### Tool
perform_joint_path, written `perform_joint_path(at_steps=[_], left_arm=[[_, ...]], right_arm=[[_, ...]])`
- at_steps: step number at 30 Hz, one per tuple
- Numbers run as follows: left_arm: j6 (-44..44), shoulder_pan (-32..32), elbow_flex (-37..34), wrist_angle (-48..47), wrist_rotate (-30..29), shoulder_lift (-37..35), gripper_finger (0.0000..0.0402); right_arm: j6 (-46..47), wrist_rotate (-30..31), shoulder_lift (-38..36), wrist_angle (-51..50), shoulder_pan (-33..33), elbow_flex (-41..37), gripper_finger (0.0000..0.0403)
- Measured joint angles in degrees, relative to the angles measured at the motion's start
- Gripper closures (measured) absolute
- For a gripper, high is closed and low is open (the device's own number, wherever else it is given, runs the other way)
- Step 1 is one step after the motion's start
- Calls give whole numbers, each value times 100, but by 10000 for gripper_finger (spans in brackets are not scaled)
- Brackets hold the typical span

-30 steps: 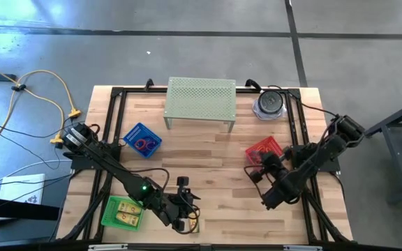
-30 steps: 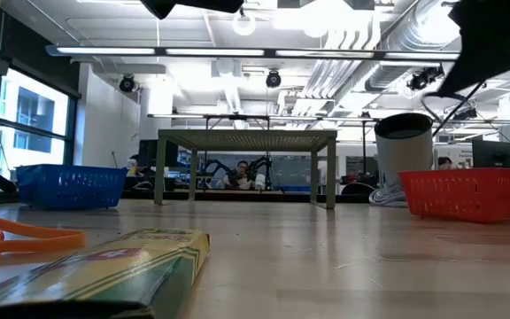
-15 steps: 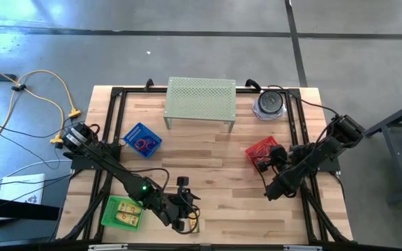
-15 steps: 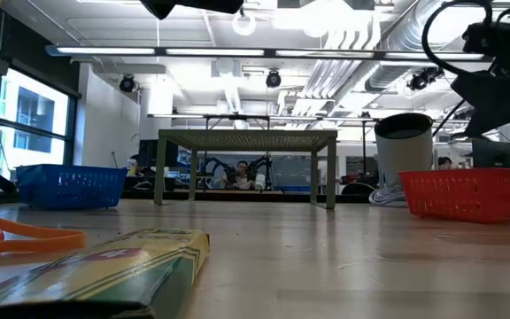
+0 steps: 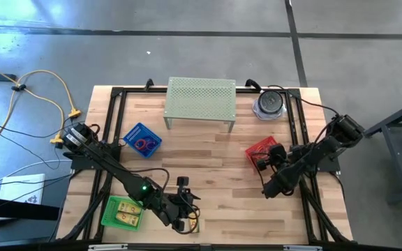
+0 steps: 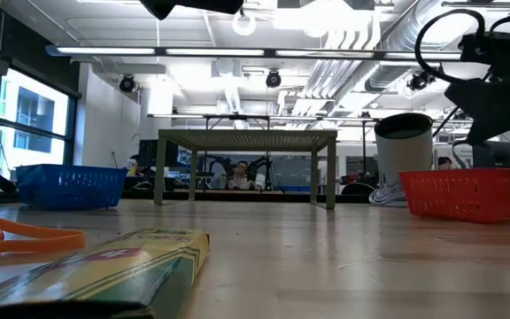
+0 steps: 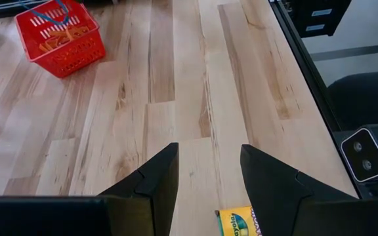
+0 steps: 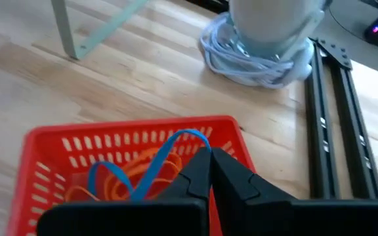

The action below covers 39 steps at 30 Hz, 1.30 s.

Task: Pick & Place Office Desk Supplies
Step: Put the blue rubberband into the red bin, then put the orange spring keychain into the blue bin

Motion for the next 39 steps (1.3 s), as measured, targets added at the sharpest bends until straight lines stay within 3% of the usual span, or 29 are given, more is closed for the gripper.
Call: perform_joint_path(at_steps=[7, 16, 22, 31, 35, 39], left_arm=[[0, 0, 0, 0, -2, 0, 245], [0, 0, -2, -2, 68, 0, 245], [-77, -14, -3, -114, 653, -35, 245], [-762, -248, -2, -1650, 990, -593, 245], [-1038, -430, -2, -2725, 1520, -662, 245], [-1167, -701, -9, -3413, 1588, -462, 245]], right_arm=[[-101, -4, 4, 265, -234, 2, 367], [-145, 39, 4, 377, -319, 2, 221], [-142, 659, 6, 373, -229, 2, 154], [-345, 2094, 6, 301, 424, 428, 140], [-587, 2417, 6, 306, 657, 689, 140], [-743, 2572, 6, 353, 761, 827, 140]])
